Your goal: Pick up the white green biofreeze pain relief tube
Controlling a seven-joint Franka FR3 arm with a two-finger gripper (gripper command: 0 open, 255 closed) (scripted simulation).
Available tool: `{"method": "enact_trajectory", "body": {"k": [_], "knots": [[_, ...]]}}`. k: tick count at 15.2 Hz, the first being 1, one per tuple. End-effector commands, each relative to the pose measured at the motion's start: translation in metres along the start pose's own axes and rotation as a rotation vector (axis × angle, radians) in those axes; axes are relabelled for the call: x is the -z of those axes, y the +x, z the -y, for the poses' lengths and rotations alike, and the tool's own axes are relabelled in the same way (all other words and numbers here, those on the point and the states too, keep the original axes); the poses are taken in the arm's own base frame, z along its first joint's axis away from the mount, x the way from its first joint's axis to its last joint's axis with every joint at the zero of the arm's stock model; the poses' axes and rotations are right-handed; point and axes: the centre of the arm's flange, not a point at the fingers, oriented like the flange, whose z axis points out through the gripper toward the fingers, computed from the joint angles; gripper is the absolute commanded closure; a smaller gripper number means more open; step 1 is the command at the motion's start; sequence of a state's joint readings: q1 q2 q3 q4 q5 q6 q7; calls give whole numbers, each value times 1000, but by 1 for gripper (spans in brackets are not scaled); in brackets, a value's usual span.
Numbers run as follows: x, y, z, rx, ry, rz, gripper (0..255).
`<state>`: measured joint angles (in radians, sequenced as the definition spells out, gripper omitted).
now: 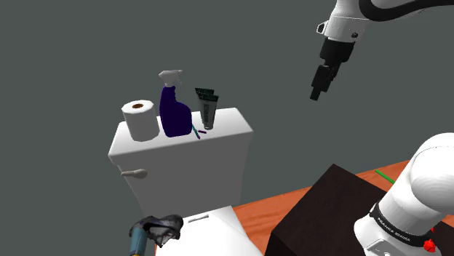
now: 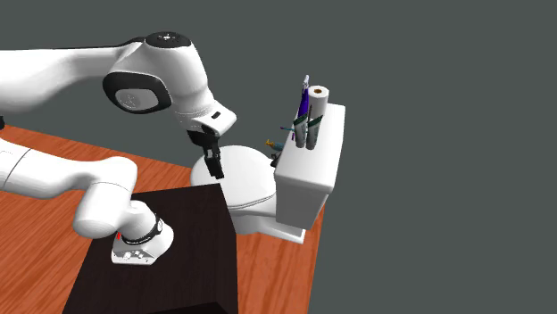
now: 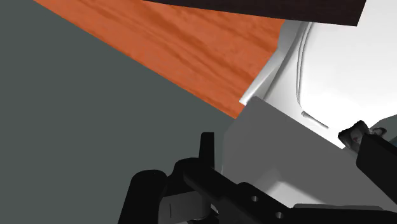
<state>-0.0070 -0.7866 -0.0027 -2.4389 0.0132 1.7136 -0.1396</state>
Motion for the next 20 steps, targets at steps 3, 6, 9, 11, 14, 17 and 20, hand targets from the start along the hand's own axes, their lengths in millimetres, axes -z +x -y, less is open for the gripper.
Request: {"method": "enact_trajectory", "body": {"k": [3,6,9,11,14,17,20], "knots": [[-1,24,13,2,1,8,0],[-3,60,34,5,2,20,0],[-5,95,54,9,3,32,0],[-7,119,68,11,3,40,0],[-9,155,88,14,5,52,0],[-13,190,109,17,6,64,0],[-16,225,130,20,7,76,0]]}}
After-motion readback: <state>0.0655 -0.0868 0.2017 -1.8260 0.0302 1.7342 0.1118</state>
